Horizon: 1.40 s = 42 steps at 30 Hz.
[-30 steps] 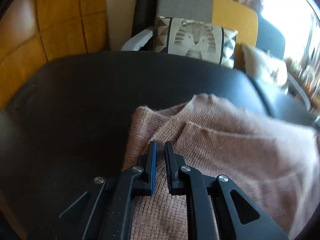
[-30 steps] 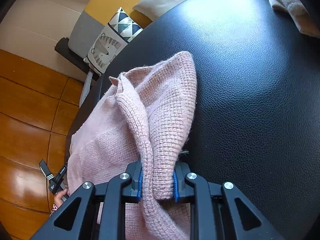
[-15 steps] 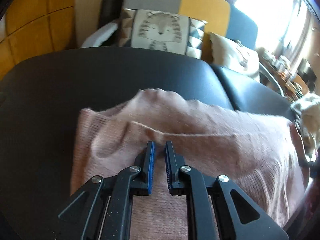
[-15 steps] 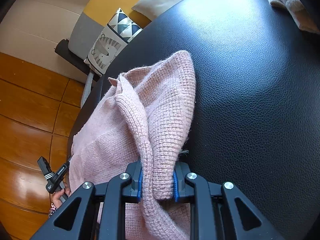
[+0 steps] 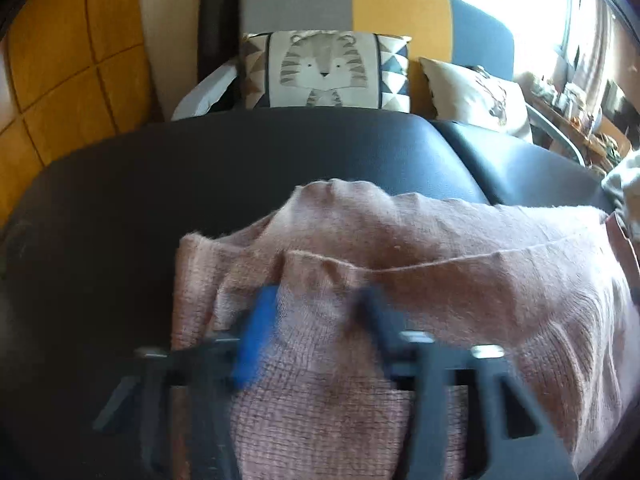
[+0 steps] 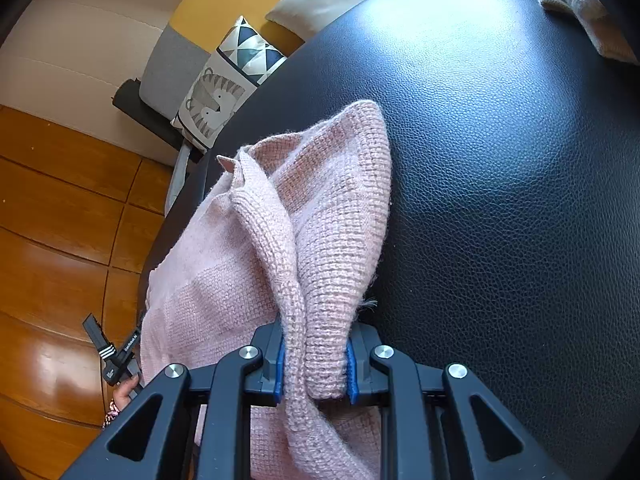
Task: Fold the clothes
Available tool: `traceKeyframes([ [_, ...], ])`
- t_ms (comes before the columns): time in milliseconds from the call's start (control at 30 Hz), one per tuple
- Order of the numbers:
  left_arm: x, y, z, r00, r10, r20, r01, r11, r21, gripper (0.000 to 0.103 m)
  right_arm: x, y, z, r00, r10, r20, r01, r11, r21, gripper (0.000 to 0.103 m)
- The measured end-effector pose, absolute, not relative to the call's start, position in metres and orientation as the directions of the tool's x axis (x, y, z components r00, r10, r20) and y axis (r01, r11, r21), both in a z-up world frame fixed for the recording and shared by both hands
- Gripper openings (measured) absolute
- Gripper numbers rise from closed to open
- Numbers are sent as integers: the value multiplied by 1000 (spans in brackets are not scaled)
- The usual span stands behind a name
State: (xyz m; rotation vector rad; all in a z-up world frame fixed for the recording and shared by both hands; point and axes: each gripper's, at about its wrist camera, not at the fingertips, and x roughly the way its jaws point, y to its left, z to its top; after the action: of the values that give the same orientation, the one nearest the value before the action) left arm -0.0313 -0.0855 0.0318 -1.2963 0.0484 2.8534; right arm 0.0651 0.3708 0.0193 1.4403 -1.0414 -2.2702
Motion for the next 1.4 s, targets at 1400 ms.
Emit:
traceKeyframes([
  [1400,26,60,15,-603,360,-712,-298,-929,-217,0,74,372,16,-488,-567,-663,-153,-693,705,21],
])
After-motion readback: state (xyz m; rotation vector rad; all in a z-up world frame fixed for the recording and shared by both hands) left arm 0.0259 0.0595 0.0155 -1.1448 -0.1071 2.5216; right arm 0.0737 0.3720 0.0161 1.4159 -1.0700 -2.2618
